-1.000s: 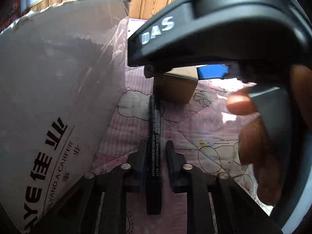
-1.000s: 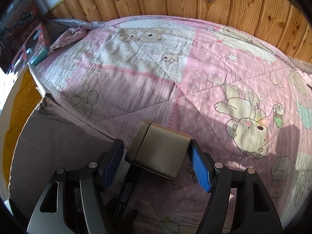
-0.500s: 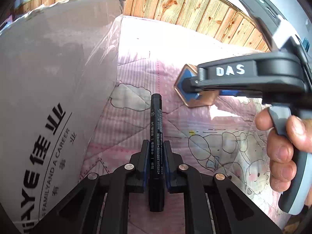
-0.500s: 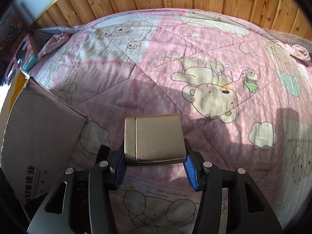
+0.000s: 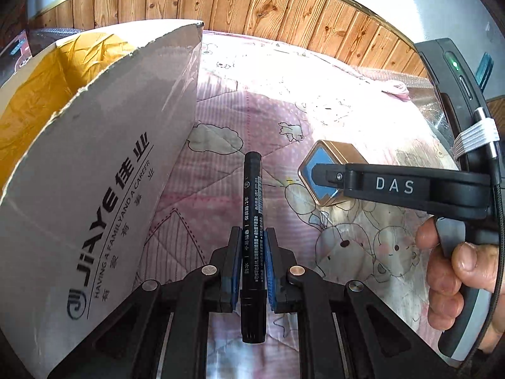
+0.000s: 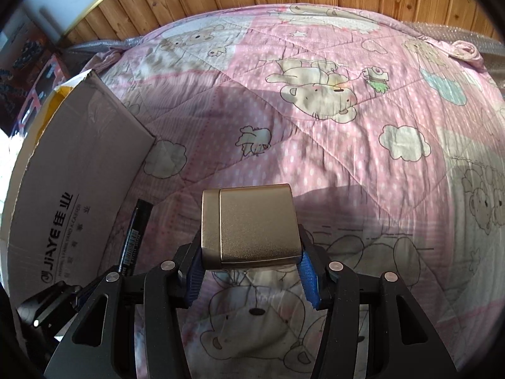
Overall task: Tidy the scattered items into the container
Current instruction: 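Lift and carry the gold cube and black marker over the box with both tools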
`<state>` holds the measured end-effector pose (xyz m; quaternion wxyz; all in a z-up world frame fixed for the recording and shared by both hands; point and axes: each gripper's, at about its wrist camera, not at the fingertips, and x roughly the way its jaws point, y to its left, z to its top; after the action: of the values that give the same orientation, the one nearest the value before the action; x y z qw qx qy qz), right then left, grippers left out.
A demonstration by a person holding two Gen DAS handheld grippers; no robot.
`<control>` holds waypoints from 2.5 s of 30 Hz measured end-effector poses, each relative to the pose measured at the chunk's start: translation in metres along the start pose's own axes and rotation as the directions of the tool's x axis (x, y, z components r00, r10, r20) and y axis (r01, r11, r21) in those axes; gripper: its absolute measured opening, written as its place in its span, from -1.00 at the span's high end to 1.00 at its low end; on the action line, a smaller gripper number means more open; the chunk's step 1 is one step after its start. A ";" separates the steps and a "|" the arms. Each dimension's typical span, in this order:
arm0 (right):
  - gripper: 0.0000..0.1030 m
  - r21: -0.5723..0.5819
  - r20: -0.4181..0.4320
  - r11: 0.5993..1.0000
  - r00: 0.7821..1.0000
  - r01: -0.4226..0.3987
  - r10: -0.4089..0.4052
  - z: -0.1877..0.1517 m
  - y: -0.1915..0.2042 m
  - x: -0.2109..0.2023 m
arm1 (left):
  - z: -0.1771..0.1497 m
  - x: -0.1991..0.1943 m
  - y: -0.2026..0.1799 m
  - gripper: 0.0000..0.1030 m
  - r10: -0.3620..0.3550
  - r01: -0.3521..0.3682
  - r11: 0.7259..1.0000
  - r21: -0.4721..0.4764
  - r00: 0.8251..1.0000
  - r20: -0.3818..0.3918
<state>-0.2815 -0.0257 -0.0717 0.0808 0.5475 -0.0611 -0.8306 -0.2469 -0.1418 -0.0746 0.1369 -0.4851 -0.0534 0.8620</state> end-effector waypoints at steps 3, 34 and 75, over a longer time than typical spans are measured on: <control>-0.04 -0.002 0.002 1.000 1.000 0.003 -0.003 -0.016 0.002 -0.008 | -0.013 -0.015 -0.004 0.73 -0.004 0.004 1.000 0.018 1.000 0.004; -0.04 0.059 0.073 0.998 0.997 0.019 -0.023 -0.168 0.036 -0.091 | -0.102 -0.132 -0.029 0.73 -0.086 0.070 0.988 0.139 0.990 0.110; -0.04 -0.191 0.150 0.977 0.981 -0.096 0.125 -0.167 0.165 -0.156 | -0.086 -0.238 0.054 0.73 -0.111 0.120 0.993 -0.018 0.955 0.276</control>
<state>-0.0562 -0.1582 0.0347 0.1717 0.4647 -0.0214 -0.8684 -0.0670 -0.2651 0.0641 0.1698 -0.3591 -0.1151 0.9105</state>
